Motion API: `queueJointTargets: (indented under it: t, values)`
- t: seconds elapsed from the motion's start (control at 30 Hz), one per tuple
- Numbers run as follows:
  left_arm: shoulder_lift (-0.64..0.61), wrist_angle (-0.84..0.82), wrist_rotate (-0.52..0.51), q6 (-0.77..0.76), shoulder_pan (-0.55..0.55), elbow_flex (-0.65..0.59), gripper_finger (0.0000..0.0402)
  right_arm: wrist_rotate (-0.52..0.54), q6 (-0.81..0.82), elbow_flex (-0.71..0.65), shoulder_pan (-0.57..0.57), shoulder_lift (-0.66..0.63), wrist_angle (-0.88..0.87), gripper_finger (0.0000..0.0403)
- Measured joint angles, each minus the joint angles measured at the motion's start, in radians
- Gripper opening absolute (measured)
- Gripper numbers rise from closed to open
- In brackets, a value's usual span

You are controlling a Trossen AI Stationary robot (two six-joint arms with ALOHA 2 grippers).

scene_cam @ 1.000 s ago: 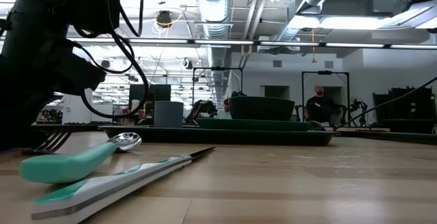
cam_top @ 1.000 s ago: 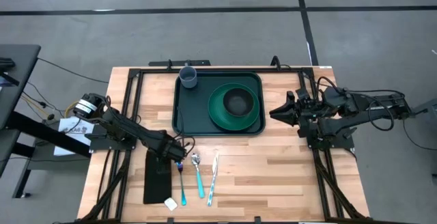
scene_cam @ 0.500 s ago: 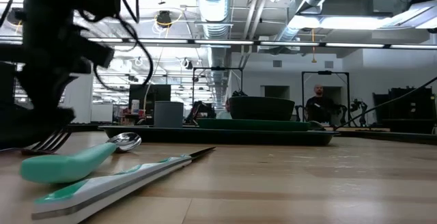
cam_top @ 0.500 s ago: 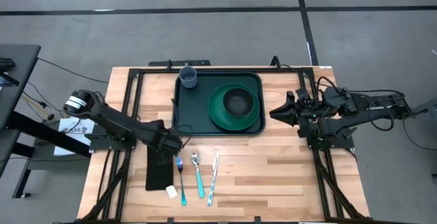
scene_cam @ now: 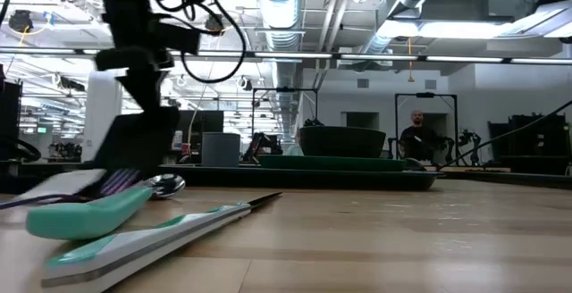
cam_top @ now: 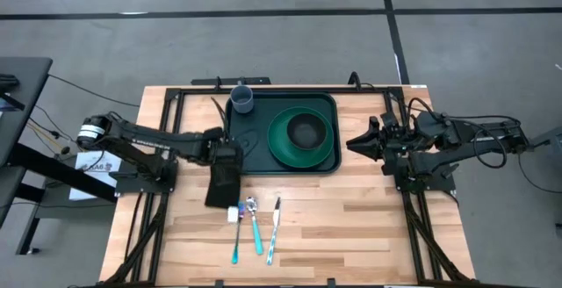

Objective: Set up tray
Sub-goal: Put the black napkin to the left of the green plate on the dark green tray

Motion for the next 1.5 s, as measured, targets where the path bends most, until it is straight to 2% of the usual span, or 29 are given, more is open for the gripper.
queueJointTargets:
  t: [0.3, 0.73, 1.07, 1.5]
  values:
    - [0.000, 0.181, 0.009, 0.190, 0.180, 0.016, 0.0000, 0.000, 0.001, 0.000, 0.000, 0.000, 0.000, 0.0064]
    - [0.000, 0.367, -0.038, 0.382, 0.317, 0.016, 0.0000, 0.011, 0.001, 0.000, -0.002, 0.000, 0.000, 0.0064]
    - [0.086, 0.441, -0.062, 0.438, 0.341, 0.016, 0.0000, 0.030, 0.017, 0.001, -0.002, 0.000, 0.000, 0.0064]
    - [0.210, 0.431, -0.076, 0.520, 0.344, 0.079, 0.0000, 0.030, 0.026, 0.001, -0.008, 0.001, -0.004, 0.0064]
